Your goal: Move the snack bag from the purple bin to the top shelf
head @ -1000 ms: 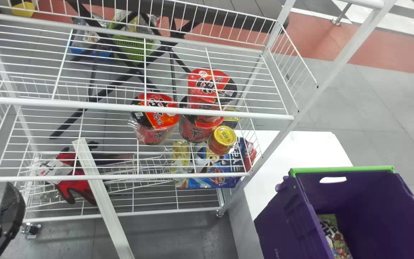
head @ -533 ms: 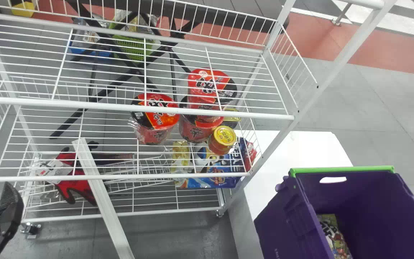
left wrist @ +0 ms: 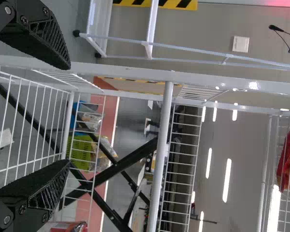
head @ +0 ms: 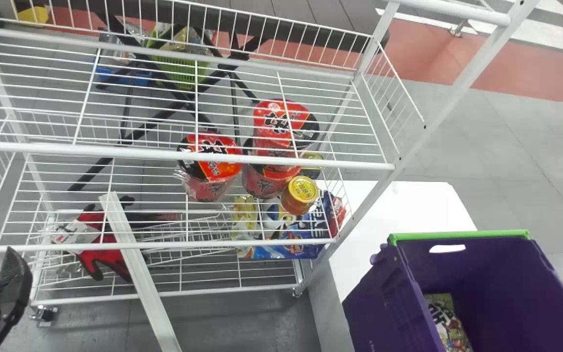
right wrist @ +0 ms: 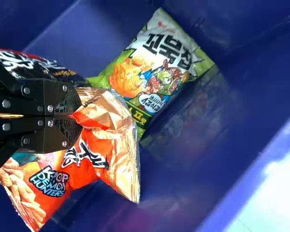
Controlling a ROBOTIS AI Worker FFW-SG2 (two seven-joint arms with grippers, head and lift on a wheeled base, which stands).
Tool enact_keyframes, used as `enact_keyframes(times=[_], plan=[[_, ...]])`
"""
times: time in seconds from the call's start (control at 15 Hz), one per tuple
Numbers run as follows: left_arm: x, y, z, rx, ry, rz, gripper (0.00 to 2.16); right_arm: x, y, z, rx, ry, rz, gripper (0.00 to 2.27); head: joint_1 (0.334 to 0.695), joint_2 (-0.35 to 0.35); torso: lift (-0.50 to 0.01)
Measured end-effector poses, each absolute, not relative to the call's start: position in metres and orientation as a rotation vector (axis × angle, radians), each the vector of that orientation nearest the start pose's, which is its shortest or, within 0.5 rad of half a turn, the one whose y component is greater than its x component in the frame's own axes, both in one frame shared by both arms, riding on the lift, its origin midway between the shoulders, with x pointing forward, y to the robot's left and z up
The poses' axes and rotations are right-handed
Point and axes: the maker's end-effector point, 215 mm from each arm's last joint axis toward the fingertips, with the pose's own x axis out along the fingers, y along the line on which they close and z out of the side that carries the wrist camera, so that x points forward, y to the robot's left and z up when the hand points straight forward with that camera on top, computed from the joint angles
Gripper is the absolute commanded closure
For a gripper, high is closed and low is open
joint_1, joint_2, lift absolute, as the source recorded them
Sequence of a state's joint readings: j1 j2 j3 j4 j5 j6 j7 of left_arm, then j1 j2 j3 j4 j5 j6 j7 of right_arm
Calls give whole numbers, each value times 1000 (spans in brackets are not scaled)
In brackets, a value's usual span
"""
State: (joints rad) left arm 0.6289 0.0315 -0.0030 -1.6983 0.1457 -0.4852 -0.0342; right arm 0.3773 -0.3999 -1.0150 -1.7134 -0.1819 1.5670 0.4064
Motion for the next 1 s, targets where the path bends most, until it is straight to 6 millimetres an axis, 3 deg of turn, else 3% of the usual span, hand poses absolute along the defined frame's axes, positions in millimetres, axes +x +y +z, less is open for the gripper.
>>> enact_keyframes(times=[1.0], plan=[[361, 243, -422, -100, 7, 8, 137, 117, -641, -515, 590, 1222, -637, 2253, 695, -350, -356]])
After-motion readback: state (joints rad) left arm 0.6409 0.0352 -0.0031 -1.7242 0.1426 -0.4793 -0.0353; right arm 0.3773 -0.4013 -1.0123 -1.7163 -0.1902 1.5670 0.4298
